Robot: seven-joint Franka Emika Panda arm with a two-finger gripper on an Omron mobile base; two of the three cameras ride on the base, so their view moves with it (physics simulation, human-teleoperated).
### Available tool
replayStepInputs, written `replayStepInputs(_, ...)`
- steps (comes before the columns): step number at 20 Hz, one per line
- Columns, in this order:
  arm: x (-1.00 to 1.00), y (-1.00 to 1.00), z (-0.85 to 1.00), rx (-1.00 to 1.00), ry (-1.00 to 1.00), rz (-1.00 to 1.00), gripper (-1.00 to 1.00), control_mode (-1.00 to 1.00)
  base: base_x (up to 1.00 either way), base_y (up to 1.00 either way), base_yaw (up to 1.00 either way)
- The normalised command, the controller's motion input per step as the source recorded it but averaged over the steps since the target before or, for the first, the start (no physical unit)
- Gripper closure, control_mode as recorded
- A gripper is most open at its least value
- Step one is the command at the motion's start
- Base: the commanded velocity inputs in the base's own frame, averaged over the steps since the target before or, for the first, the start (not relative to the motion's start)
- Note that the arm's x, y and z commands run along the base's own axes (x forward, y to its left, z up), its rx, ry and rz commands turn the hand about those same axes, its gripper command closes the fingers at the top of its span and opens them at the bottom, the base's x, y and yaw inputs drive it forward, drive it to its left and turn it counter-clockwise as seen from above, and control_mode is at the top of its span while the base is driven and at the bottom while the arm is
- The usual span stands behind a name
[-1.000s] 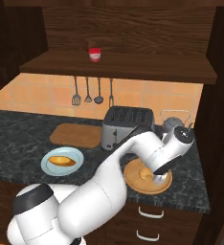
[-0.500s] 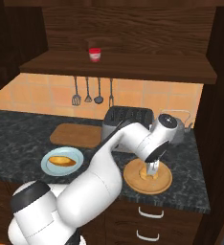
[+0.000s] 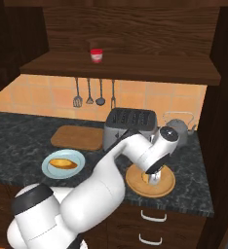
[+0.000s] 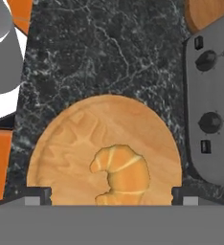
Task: From the different types of pastries on the counter, select a croissant and place it on the cutting board. Then retrieve a jar of jam from the cabinet and place it alongside the croissant on the cutting board.
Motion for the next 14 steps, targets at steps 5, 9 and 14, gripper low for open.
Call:
replayStepInputs(5,0.53,0.00,-0.26,0.00,0.00,0.06,-1.00,-1.00,0.00,0.00,0.00)
replayStepInputs(9,0.38,-0.03,-0.49,0.00,0.00,0.04,-1.00,-1.00,0.00,0.00,0.00)
replayStepInputs(14,0.00,-0.28,-0.46,0.05,0.00,0.02,-1.00,-1.00,0.00,0.00,0.00)
